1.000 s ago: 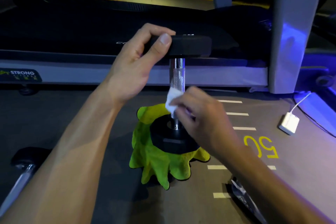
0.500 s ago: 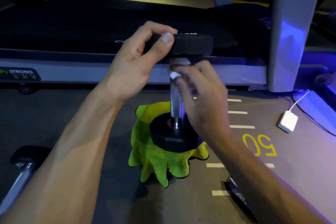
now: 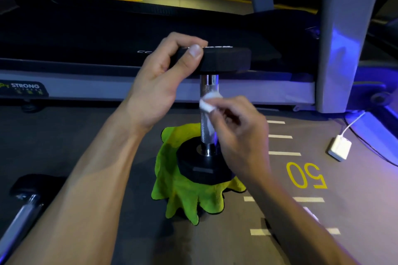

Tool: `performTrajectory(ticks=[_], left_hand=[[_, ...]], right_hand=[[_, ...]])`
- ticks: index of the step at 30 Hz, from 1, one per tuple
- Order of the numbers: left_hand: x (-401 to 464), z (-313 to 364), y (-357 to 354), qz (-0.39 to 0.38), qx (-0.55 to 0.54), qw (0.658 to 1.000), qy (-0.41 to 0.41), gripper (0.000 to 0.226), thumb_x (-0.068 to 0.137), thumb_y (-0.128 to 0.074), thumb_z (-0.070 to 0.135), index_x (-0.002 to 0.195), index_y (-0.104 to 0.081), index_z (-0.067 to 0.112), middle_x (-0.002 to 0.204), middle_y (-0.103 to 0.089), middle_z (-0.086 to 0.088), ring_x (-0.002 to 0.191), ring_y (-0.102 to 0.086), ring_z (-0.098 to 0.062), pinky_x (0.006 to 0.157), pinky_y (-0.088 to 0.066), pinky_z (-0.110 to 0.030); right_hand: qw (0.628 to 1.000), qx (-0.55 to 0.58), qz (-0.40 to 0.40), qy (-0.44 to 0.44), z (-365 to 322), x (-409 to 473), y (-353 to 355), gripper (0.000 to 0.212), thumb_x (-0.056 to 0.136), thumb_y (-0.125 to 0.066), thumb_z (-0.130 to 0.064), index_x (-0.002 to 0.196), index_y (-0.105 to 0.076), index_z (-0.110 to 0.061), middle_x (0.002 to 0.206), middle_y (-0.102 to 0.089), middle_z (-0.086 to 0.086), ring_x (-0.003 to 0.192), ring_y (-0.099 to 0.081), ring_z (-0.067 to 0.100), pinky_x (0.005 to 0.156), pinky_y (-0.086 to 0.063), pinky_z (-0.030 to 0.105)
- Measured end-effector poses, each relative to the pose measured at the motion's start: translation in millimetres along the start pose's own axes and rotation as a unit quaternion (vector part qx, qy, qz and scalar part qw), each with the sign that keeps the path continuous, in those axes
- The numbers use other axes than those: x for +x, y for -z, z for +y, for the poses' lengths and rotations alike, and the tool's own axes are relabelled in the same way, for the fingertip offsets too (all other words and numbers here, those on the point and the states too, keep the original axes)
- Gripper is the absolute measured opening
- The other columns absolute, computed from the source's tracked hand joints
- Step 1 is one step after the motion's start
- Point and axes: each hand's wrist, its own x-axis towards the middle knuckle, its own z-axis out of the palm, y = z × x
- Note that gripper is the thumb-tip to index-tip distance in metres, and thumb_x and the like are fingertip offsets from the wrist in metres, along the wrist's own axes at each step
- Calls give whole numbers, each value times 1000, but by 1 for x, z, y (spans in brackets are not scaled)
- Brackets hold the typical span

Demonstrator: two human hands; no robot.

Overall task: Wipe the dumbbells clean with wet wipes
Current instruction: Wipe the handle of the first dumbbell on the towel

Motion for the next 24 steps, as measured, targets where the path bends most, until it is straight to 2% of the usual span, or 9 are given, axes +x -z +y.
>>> performTrajectory(ticks=[4, 8, 10, 12, 14, 16, 19, 22, 24], left_hand=[[-2, 3, 0, 2, 0, 1000, 0, 18, 104, -53, 31, 116, -65, 26, 127, -64, -16, 114, -59, -6, 100, -44, -19], [-4, 5, 2, 12, 8, 1000, 13, 19, 97, -64, 43, 112, -64, 30, 109, -67, 12, 101, -60, 2, 90, -46, -16], [-6, 6, 1, 25, 32, 999, 19, 37, 85, -73, 58, 110, -63, 34, 102, -68, 18, 94, -62, 0, 85, -49, -21], [-8, 7, -1, 42, 65, 997, 16, 47, 78, -77, 64, 110, -62, 33, 98, -67, 23, 91, -62, 2, 81, -48, -19], [-7, 9, -5, 42, 83, 996, 9, 46, 82, -80, 59, 110, -62, 28, 93, -65, 22, 87, -60, 5, 77, -46, -15], [-5, 11, -5, 43, 90, 995, 6, 45, 84, -80, 56, 109, -63, 23, 94, -65, 19, 85, -60, 3, 76, -48, -20], [-1, 10, 1, 44, 96, 994, 4, 48, 82, -79, 56, 108, -66, 18, 95, -70, 13, 86, -63, -4, 80, -55, -39], [0, 10, 2, 43, 97, 994, -4, 50, 81, -80, 54, 107, -68, 13, 95, -72, 9, 84, -62, -5, 79, -52, -36], [-2, 11, 0, 44, 92, 995, -8, 51, 81, -82, 51, 108, -68, 10, 96, -74, 3, 84, -62, -5, 79, -53, -35]], right_hand=[[982, 154, 64, -86, -7, 29, -11, 5, 97, -70, -13, 100, -75, -13, 98, -71, 14, 83, -67, 11, 74, -55, 30], [1000, 20, -7, -18, -5, -5, -5, 18, 95, -71, -5, 102, -72, -21, 97, -67, -1, 83, -63, 5, 77, -47, 16], [999, -26, -46, -1, -2, -10, 4, 19, 93, -72, -3, 101, -73, -20, 94, -63, -6, 82, -59, 0, 75, -41, 9], [997, -56, -38, 36, -2, 5, 7, 11, 93, -72, -5, 99, -72, -15, 95, -59, -6, 84, -56, -3, 75, -41, 9], [998, -42, 8, 42, -4, 22, 7, 5, 94, -71, -5, 98, -71, -8, 98, -59, -1, 85, -59, 3, 73, -46, 16], [997, -48, 9, 57, -5, 23, 6, 9, 93, -70, -1, 99, -72, -9, 102, -59, -2, 89, -58, -1, 76, -44, 12], [988, -75, -113, 67, 9, -3, 18, 20, 90, -71, 3, 99, -76, -14, 103, -63, -9, 97, -59, -7, 83, -43, 10], [962, -88, -258, 20, 11, -14, 39, 23, 90, -70, -3, 100, -81, -21, 101, -70, -11, 94, -64, -1, 81, -44, 9], [942, -138, -307, 22, 3, -7, 41, 22, 89, -69, -7, 95, -81, -25, 100, -72, -13, 93, -66, 3, 82, -43, 9]])
